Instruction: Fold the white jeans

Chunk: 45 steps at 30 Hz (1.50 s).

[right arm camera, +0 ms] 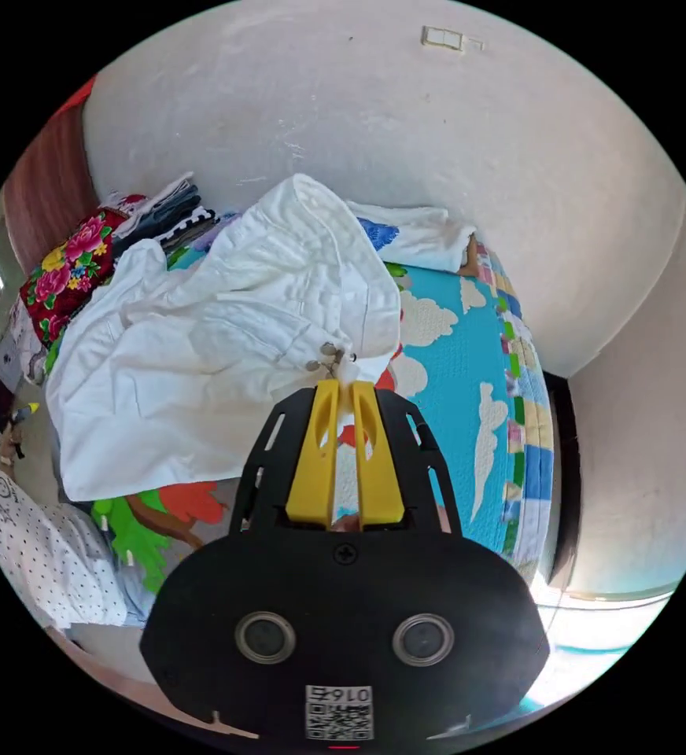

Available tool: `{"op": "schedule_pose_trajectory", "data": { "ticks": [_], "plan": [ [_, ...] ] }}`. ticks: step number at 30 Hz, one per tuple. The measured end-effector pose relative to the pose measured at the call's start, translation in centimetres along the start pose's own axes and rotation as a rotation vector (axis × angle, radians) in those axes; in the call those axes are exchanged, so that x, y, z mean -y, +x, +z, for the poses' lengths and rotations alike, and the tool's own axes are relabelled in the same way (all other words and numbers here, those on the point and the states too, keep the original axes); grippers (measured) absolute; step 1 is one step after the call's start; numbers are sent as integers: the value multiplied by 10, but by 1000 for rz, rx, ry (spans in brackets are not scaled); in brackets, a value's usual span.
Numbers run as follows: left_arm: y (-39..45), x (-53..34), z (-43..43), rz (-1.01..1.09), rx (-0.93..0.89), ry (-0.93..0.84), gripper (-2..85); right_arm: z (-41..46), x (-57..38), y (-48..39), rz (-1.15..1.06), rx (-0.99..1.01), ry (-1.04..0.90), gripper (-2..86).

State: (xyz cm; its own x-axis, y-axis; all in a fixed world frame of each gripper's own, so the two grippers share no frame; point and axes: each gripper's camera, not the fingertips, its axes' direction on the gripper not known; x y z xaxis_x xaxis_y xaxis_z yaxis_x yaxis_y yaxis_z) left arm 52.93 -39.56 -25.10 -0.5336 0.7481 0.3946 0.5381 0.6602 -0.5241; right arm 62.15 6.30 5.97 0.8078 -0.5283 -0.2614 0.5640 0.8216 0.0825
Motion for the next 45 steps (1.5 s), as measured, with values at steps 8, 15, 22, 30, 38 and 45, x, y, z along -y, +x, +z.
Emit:
{"op": "schedule_pose_trajectory", "data": {
  "ticks": [8, 15, 22, 30, 38, 45],
  "plan": [
    [-2, -20, 7, -19, 35, -36, 82, -20, -107, -10, 99, -18, -206, 26],
    [24, -28, 7, 38, 154, -94, 106, -40, -198, -111, 243, -364, 158, 45],
    [81, -25, -42, 153, 164, -3, 113, -38, -290, -204, 351, -322, 407, 60],
    [87, -8, -12, 144, 87, -152, 111, -34, -282, -246, 213, -273, 344, 78],
    [136, -12, -34, 304, 262, -115, 45, -37, -294, -270, 241, -313, 359, 70],
    [139, 54, -65, 211, 302, -89, -8, -37, -291, -285, 242, -330, 354, 64]
  ]
}}
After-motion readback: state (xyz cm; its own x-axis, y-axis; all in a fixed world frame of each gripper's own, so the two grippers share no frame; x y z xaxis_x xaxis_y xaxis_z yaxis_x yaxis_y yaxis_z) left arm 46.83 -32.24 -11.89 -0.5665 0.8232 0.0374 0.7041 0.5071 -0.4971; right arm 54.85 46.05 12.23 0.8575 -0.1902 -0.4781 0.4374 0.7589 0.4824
